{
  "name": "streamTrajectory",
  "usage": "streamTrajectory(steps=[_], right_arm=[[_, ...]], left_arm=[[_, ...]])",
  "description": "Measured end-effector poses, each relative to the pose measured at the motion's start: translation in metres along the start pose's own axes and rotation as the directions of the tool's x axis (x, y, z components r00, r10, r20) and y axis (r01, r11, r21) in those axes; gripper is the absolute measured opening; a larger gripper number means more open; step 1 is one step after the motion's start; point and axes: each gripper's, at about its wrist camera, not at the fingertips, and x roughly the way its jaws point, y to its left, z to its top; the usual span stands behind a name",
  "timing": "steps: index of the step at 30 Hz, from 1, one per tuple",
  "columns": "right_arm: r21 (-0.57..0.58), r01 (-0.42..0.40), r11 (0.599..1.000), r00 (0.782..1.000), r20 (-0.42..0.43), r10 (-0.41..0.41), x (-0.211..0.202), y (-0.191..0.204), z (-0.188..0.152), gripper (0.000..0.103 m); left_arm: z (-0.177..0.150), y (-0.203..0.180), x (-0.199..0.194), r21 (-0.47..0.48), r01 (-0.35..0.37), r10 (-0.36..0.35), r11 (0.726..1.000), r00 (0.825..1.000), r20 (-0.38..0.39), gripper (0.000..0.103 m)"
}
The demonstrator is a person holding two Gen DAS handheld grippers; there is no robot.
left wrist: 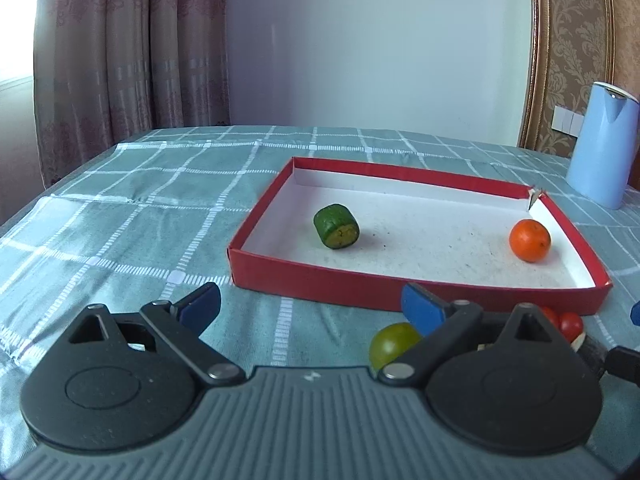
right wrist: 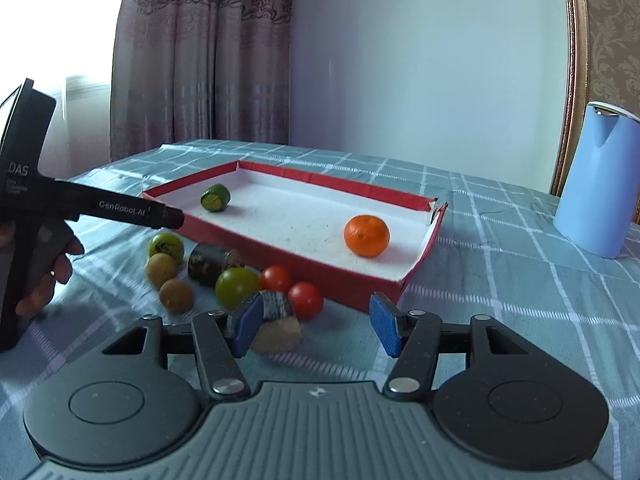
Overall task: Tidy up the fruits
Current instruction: 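Grasp the dark cylindrical piece with the right tool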
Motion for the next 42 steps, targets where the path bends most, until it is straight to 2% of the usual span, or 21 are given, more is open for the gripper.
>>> streamTrajectory(steps=[9,13,19,22,25,27,29,36,42], right_arm=[[-0.023,-0.108,0.994,0.990,-0.095,0.106,0.018,0.012,0.000,0.051],[-0.016,-0.115,0.993,0.985,-0.134,0.111,0.027,0.016,0.001,0.035],[0.010,-0.120,0.993,0.983,-0.141,0.120,0.033,0.011,0.001,0.034],[0.026,-0.101,0.995,0.989,-0.108,0.103,0.028,0.007,0.001,0.034],[0.028,-0.082,0.996,0.992,-0.096,0.084,0.024,0.002,0.000,0.034],[0.049,-0.079,0.996,0.991,-0.106,0.084,0.025,-0.003,0.000,0.034],[0.067,-0.088,0.994,0.988,-0.124,0.095,0.028,-0.007,0.000,0.034],[0.077,-0.087,0.993,0.986,-0.136,0.097,0.030,-0.008,-0.002,0.034],[0.074,-0.087,0.993,0.986,-0.138,0.096,0.031,-0.007,-0.002,0.034]], left_arm=[[-0.004,0.003,-0.006,-0.004,0.002,-0.002,1.000,1.000,0.004,0.101],[-0.004,0.002,-0.007,0.000,0.000,0.000,1.000,1.000,0.004,0.101],[-0.006,0.002,-0.010,-0.001,-0.013,0.013,1.000,1.000,0.009,0.103],[-0.009,0.007,-0.015,-0.020,-0.017,0.017,1.000,1.000,0.007,0.103],[-0.012,0.014,-0.026,-0.043,0.014,-0.013,0.999,1.000,0.027,0.103],[-0.011,0.017,-0.031,-0.061,-0.009,0.011,0.998,0.999,0.042,0.103],[-0.007,0.017,-0.025,-0.049,-0.038,0.039,0.998,0.999,0.014,0.103],[-0.001,-0.001,-0.003,-0.044,0.030,-0.034,0.999,0.996,-0.084,0.103],[-0.001,-0.009,0.006,-0.097,0.031,-0.046,0.995,0.987,-0.156,0.103]])
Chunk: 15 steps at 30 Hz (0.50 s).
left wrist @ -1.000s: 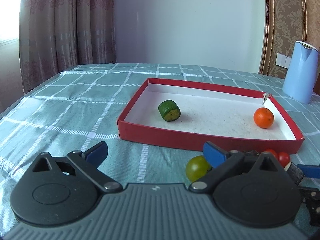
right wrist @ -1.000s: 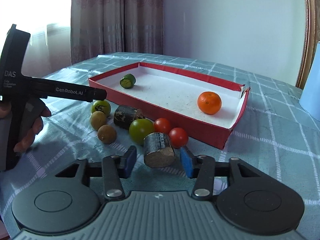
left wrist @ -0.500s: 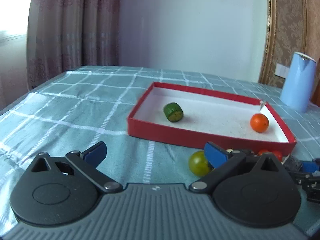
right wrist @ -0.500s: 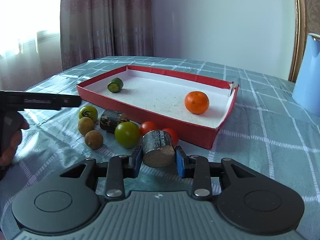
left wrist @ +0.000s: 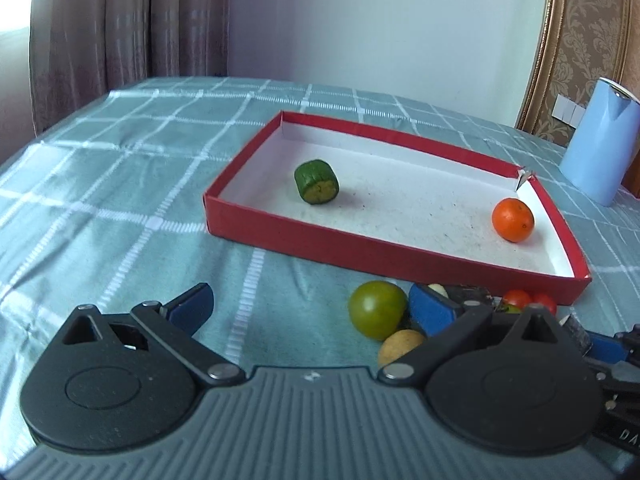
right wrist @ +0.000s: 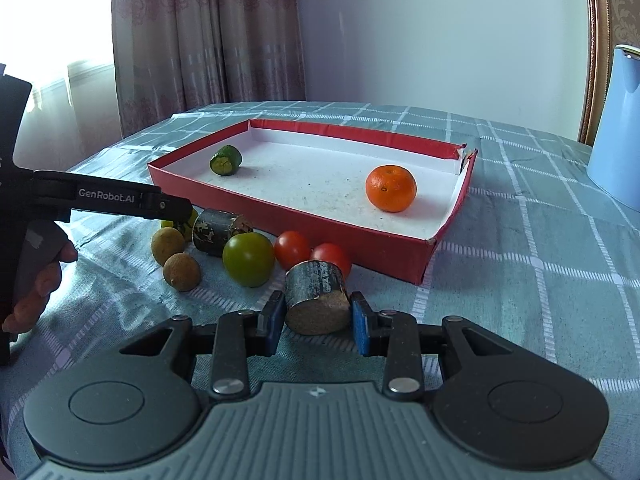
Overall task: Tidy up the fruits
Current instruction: 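Grasp the dark cylindrical piece with the right tool, then grasp the green tomato with the left tool while the right tool lifts the dark piece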
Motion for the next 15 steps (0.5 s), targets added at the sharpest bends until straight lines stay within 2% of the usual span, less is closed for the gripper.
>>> streamTrajectory(steps=[3,8,11,15], right_arm=[[-0.003,0.000,1.000,1.000,0.000,0.000,0.000,0.000,0.000,0.034],[-0.002,0.000,1.000,1.000,0.001,0.000,-0.001,0.000,0.000,0.034],[-0.002,0.000,1.000,1.000,0.002,0.000,-0.001,0.000,0.000,0.034],[-0.001,0.000,1.000,1.000,0.001,0.000,0.000,0.000,0.000,0.034]], left_arm=[[-0.002,-0.003,0.003,-0.040,0.017,-0.019,0.999,0.999,-0.046,0.103],[-0.003,-0.013,0.002,0.026,-0.013,0.014,1.000,0.999,-0.033,0.100],[0.000,-0.008,0.006,-0.008,0.002,-0.002,1.000,0.999,-0.039,0.092],[0.003,-0.005,0.005,0.005,0.015,-0.015,1.000,0.999,-0.030,0.072]])
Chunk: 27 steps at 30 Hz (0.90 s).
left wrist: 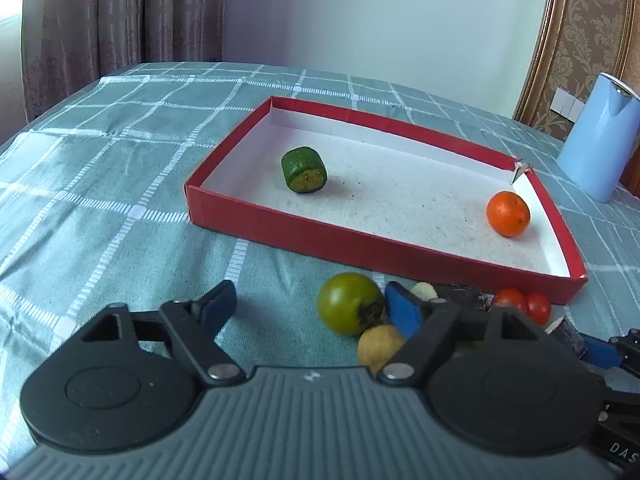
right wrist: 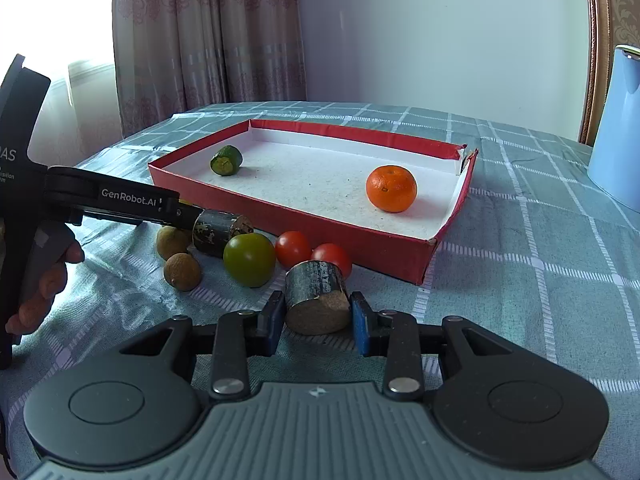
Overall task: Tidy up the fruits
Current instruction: 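Grasp the green tomato with the left tool while the right tool lifts the dark piece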
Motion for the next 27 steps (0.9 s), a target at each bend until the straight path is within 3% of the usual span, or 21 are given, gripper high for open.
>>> streamTrajectory(steps=[3,7,9,15,20,23,27], right_arm=[[0.000,0.000,1.000,1.000,0.000,0.000,0.000,0.000,0.000,0.034],[0.000,0.000,1.000,1.000,0.000,0.000,0.000,0.000,0.000,0.034],[0.000,0.000,1.000,1.000,0.000,0.000,0.000,0.001,0.000,0.034],[-0.002,0.001,1.000,1.000,0.002,-0.001,0.000,0.000,0.000,0.034],[0.002,0.004,1.000,1.000,0.006,-0.004,0.000,0.000,0.000,0.034],[0.009,0.009,1.000,1.000,0.010,-0.009,-0.001,-0.001,0.000,0.034],[0.025,0.011,1.000,0.999,0.051,-0.012,-0.007,-0.002,0.000,0.034]], left_arm=[[-0.004,-0.002,-0.002,0.028,0.028,-0.028,0.999,0.999,0.018,0.062],[-0.009,-0.008,-0.010,0.073,0.066,-0.070,0.995,0.996,0.052,0.035],[-0.012,-0.014,-0.013,0.105,0.059,-0.066,0.993,0.995,0.069,0.031],[-0.016,-0.029,-0.017,0.177,-0.043,0.017,0.983,0.989,0.144,0.031],[-0.009,-0.036,-0.020,0.187,-0.135,0.088,0.973,0.967,0.238,0.031],[-0.010,-0.034,-0.015,0.174,-0.157,0.111,0.972,0.962,0.250,0.031],[-0.008,-0.024,-0.010,0.137,-0.132,0.101,0.982,0.971,0.217,0.031]])
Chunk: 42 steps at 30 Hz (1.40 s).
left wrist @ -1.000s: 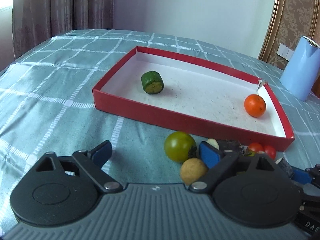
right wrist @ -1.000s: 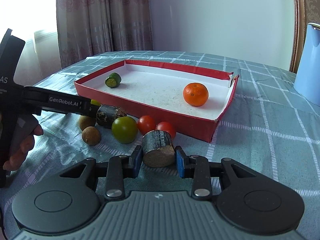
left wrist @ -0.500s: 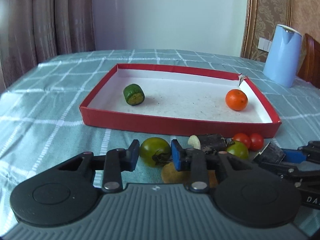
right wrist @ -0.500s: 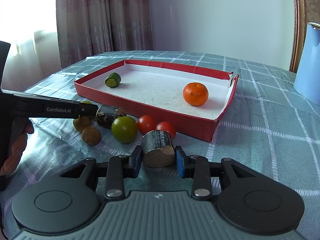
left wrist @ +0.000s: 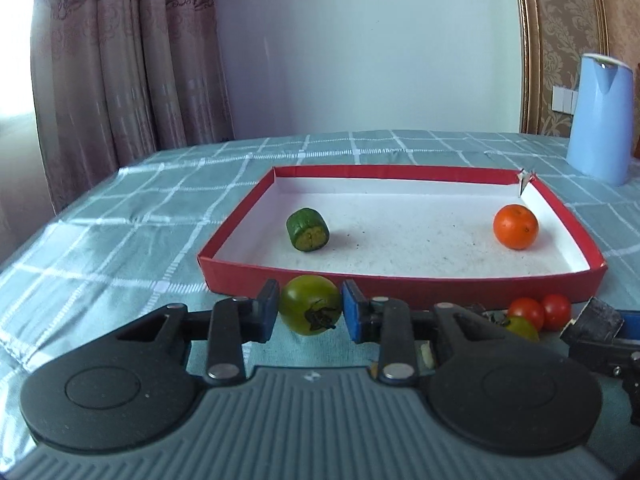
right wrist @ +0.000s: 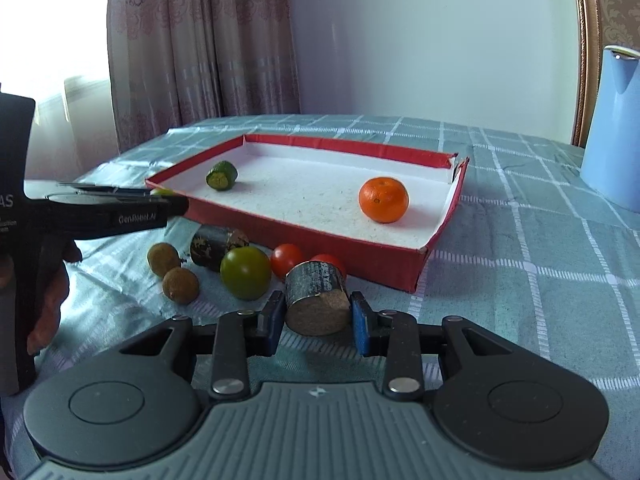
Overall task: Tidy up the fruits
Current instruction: 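Grasp the green tomato with the left tool while the right tool lifts the dark piece, then release the green tomato and dark piece into the tray with both tools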
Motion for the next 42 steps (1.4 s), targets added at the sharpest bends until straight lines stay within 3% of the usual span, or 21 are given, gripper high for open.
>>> streamTrajectory(steps=[8,32,42], right_arm=[[0.015,0.044,0.999,0.993,0.110,-0.045,-0.011,0.003,0.007,0.034],[-0.021,0.060,0.998,0.990,0.127,-0.057,0.000,0.011,0.031,0.034],[-0.018,0.082,0.996,0.992,0.097,-0.080,0.020,0.005,0.050,0.034]], left_arm=[[-0.001,0.005,-0.002,-0.018,-0.011,0.011,1.000,1.000,0.009,0.031],[-0.001,0.001,-0.008,0.005,-0.034,0.033,0.999,0.999,0.040,0.031],[0.028,-0.001,-0.003,0.008,-0.027,0.027,1.000,0.997,0.068,0.031]])
